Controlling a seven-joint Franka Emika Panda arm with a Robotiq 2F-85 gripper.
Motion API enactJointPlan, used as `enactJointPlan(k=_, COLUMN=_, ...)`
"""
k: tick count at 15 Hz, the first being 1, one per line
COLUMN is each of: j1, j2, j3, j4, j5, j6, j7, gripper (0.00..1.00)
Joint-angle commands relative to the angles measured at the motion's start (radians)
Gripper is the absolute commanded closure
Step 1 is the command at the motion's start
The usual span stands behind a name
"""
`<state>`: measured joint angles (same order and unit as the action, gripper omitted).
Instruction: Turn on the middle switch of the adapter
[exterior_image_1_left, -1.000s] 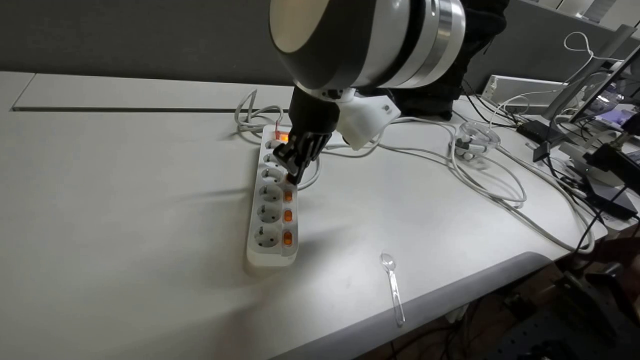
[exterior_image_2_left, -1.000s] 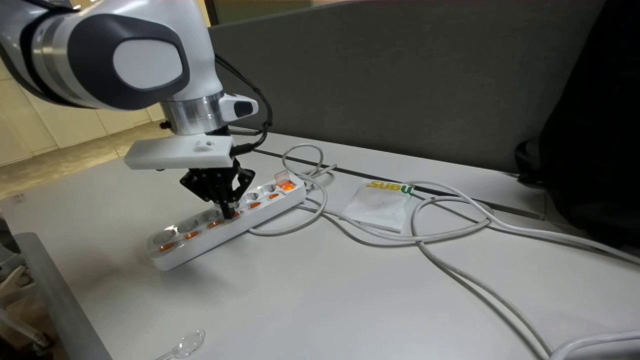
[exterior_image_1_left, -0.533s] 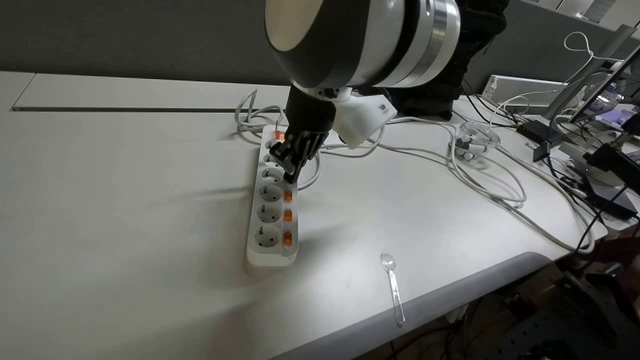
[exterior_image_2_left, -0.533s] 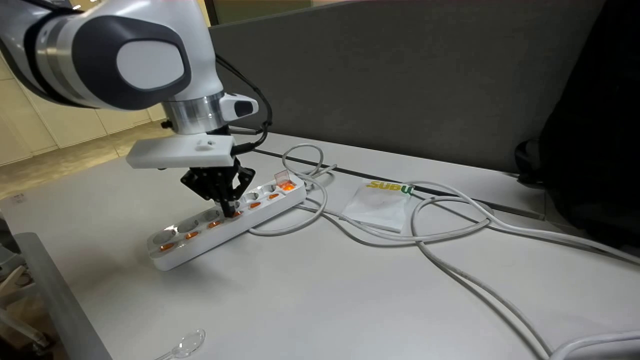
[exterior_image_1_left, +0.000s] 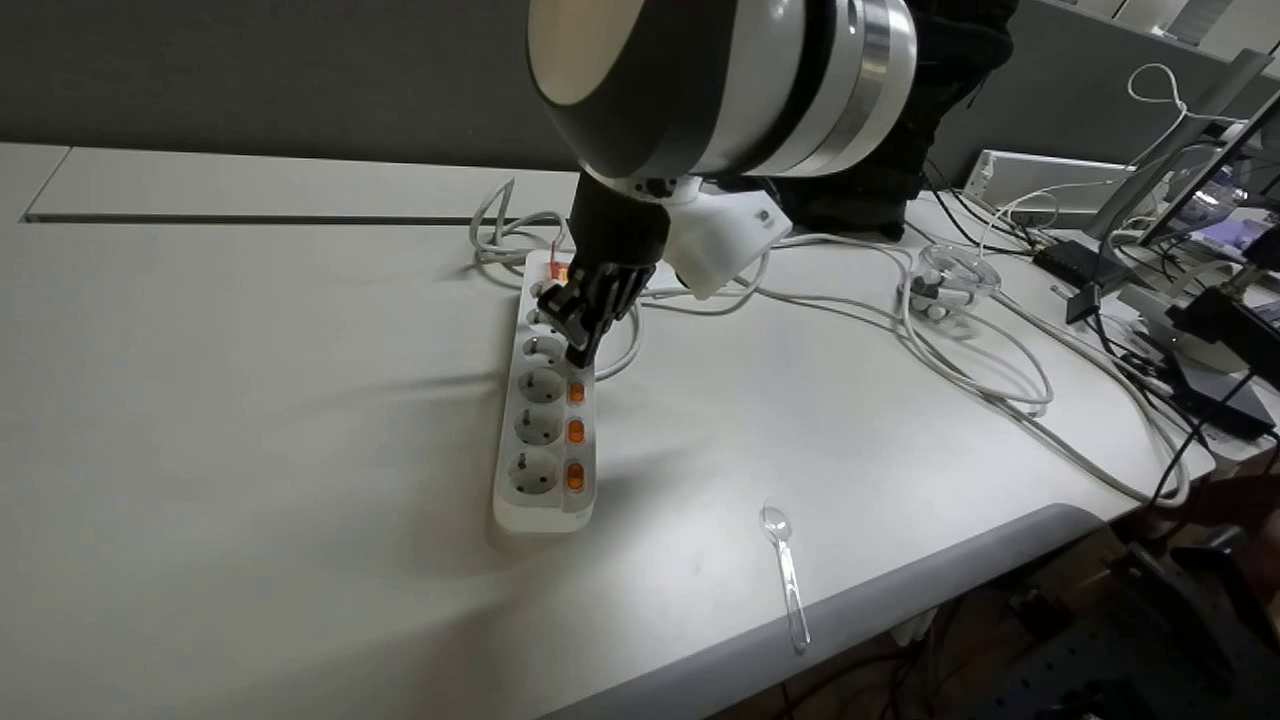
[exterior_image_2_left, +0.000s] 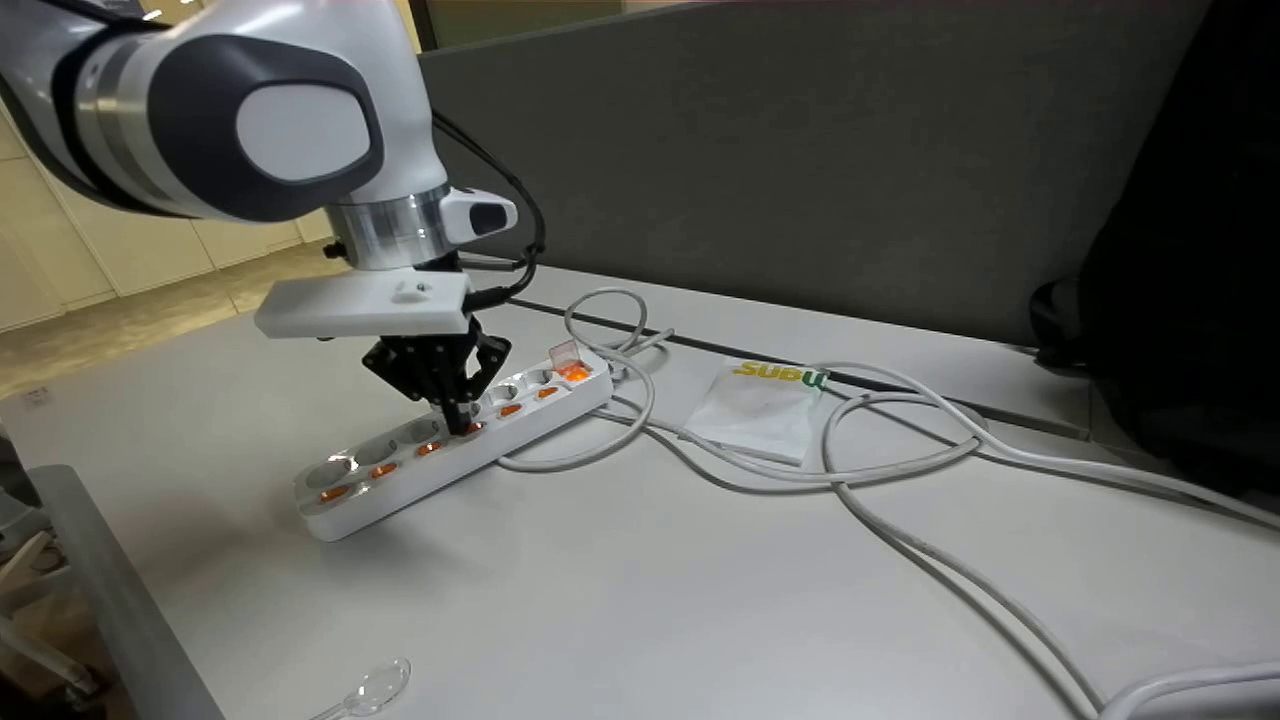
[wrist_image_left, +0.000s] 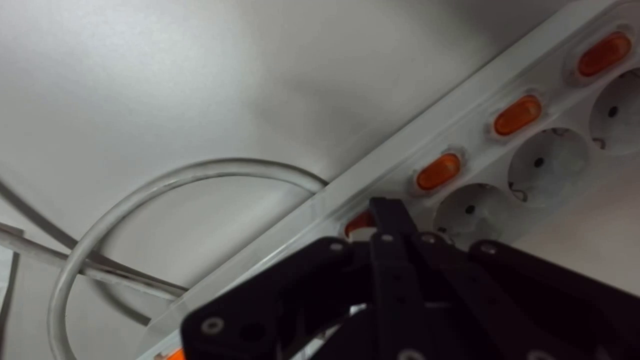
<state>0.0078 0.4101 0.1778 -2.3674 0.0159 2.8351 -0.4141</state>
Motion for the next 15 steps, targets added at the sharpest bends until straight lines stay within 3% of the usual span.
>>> enactJointPlan(k=1, j1=-0.009, j2=0.029, j3=0.002, j4=0.027, j5=-0.028, j6=-0.007, j7=0.025, gripper=1.00)
enactJointPlan(k=12, j1=0.047, j2=0.059, j3=-0.075, j4=0.014, j5=-0.087, j6=0.006, j7=0.134, gripper=1.00)
enactJointPlan(k=15, j1=0.031, j2=0.054, j3=-0.058, j4=0.012, j5=-0.053, j6=-0.021, j7=0.157, gripper=1.00)
